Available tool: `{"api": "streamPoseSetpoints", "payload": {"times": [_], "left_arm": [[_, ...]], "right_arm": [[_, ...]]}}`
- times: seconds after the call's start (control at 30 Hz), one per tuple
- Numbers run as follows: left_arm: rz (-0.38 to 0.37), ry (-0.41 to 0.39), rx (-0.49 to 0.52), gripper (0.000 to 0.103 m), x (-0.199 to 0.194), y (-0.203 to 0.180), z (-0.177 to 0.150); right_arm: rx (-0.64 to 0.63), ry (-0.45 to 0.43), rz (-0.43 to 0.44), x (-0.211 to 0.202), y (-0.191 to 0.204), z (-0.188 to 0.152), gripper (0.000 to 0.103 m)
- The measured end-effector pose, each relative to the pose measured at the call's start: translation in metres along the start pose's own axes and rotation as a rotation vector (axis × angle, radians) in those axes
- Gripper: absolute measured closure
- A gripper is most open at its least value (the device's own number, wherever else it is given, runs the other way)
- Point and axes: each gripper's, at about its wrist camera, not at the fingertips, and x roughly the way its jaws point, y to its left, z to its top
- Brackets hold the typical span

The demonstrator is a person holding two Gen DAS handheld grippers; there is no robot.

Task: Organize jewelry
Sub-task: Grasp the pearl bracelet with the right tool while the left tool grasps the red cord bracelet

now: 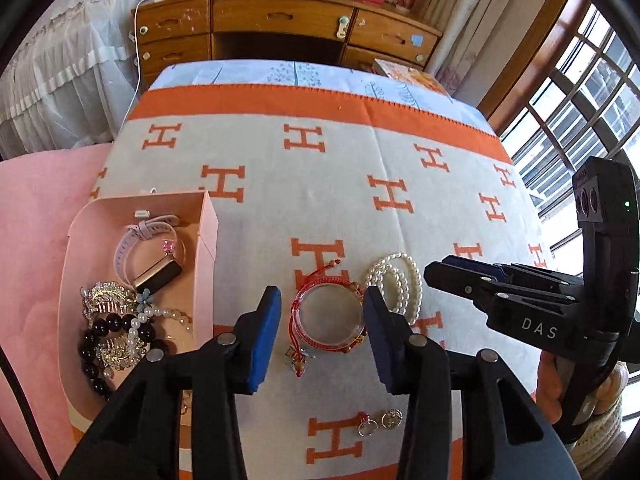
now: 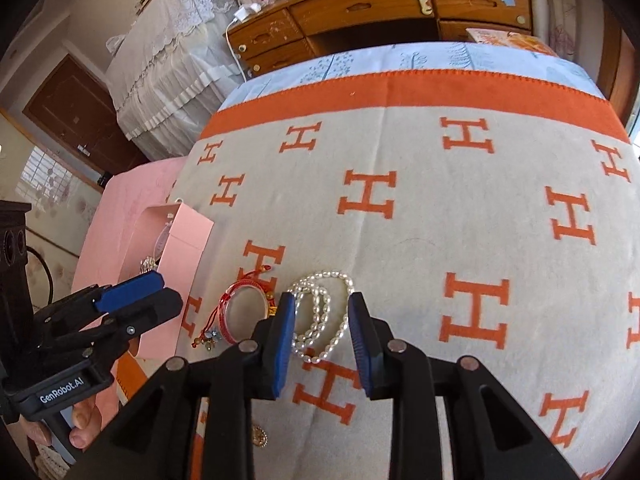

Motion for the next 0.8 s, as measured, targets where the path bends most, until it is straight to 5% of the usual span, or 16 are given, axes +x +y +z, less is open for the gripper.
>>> {"api": "streamPoseSetpoints", "payload": {"times": [0.3, 0.57, 0.63, 0.8], "left_arm": [[-0.001, 0.102, -0.014, 0.062, 0.019, 0.013, 0.003], [0.005, 0.148, 0.003, 0.062, 0.035, 0.010, 0.004], [0.006, 0.158, 0.006, 0.062, 0.039, 0.010, 0.003], [0.020, 0.189, 0.023, 0.062, 0.054, 0.007, 0.003]], "right_arm": [[-0.070, 0.080, -0.119, 0.036, 0.014, 0.006, 0.075], [-0.348, 0.061, -0.317, 0.045, 0.045, -0.009, 0.077], [-0.370, 0.057, -0.318, 0.043, 0.046, -0.012, 0.094], [-0.314, 0.054, -0.269, 0.032, 0.035, -0.015, 0.098]]}}
